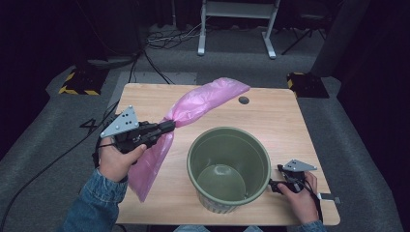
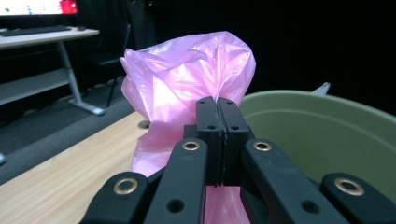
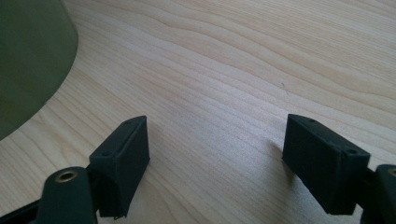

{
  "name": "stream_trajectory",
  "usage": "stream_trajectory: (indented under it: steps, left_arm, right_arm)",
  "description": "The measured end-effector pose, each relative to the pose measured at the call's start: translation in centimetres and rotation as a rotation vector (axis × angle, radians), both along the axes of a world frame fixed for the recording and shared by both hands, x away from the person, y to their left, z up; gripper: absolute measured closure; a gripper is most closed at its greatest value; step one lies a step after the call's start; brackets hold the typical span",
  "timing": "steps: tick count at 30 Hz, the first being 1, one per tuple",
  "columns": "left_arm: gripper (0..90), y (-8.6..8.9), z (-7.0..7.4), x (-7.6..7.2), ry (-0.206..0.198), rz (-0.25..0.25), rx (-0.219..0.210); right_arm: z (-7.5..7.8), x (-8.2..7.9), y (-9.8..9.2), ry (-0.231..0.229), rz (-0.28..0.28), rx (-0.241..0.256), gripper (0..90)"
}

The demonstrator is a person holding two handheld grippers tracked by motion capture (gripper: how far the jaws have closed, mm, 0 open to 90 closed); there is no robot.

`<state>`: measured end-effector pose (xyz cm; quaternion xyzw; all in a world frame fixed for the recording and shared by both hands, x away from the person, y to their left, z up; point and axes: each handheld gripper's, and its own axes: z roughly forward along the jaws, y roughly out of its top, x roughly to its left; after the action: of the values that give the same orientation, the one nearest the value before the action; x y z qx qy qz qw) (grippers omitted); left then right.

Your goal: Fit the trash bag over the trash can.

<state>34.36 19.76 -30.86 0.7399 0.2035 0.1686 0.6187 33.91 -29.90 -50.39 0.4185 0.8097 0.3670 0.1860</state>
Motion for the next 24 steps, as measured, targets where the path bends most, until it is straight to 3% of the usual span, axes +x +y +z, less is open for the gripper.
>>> stream_trajectory:
  steps: [13,24]
  left_arm:
    - [89.3,-1.6,2.5,-0.2,-0.023,-0.097,-0.027]
    - [89.3,-4.6,5.4,-0.6,-0.049,-0.183,-0.056]
  right_arm:
    - [0.0,0.0,0.0,0.000,0.000,0.000,22.9]
    - [0.0,0.0,-0.1,0.000,0.006,0.001,23.0]
